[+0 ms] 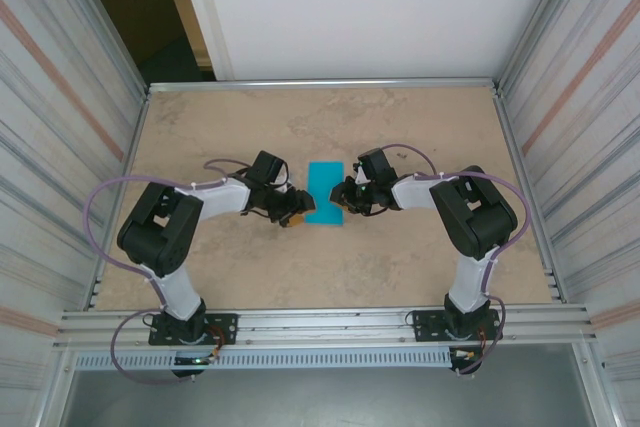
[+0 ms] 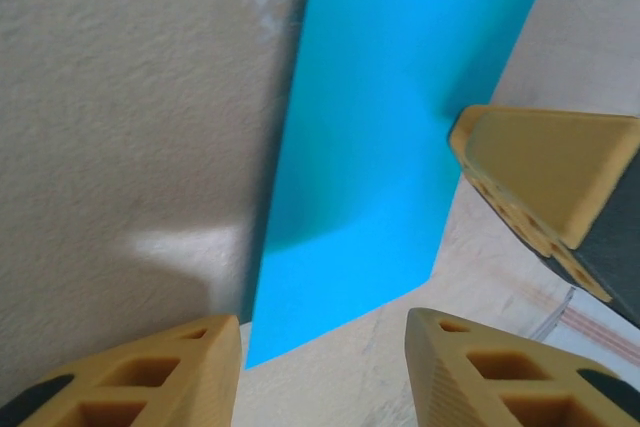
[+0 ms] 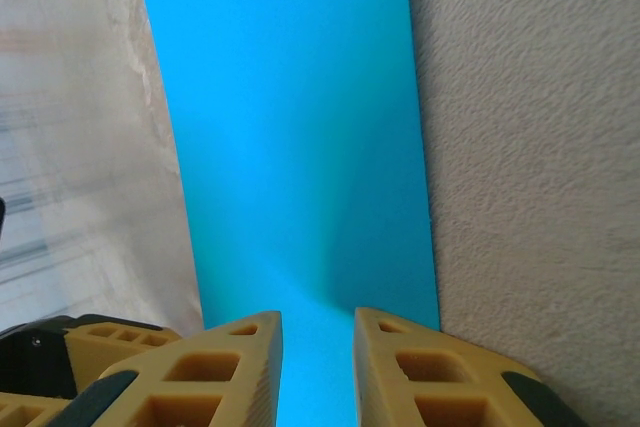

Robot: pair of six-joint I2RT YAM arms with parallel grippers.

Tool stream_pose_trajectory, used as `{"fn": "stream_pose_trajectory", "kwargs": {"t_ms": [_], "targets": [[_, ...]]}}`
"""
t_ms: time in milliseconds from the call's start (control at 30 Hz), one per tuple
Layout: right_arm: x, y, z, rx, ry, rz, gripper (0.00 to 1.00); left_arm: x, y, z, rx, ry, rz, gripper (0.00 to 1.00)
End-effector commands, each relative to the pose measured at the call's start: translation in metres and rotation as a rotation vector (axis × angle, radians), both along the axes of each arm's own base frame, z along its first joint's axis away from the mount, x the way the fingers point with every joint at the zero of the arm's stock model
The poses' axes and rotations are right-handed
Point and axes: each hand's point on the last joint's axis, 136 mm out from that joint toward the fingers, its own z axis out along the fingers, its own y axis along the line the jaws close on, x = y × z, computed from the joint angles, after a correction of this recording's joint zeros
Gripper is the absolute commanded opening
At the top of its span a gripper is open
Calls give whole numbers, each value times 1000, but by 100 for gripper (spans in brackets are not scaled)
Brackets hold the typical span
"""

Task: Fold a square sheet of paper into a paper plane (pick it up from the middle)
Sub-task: Third fold the triangle at the center of the table.

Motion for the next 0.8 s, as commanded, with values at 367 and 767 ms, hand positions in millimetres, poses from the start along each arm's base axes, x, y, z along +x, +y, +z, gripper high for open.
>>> {"fn": "stream_pose_trajectory", "kwargs": {"t_ms": [367, 767], "targets": [[-15, -24, -39, -102, 136, -48, 26, 3, 0, 1, 47, -18, -31, 49], [-18, -20, -44, -87, 142, -48, 26, -1, -19, 8, -40, -24, -109, 44]]}}
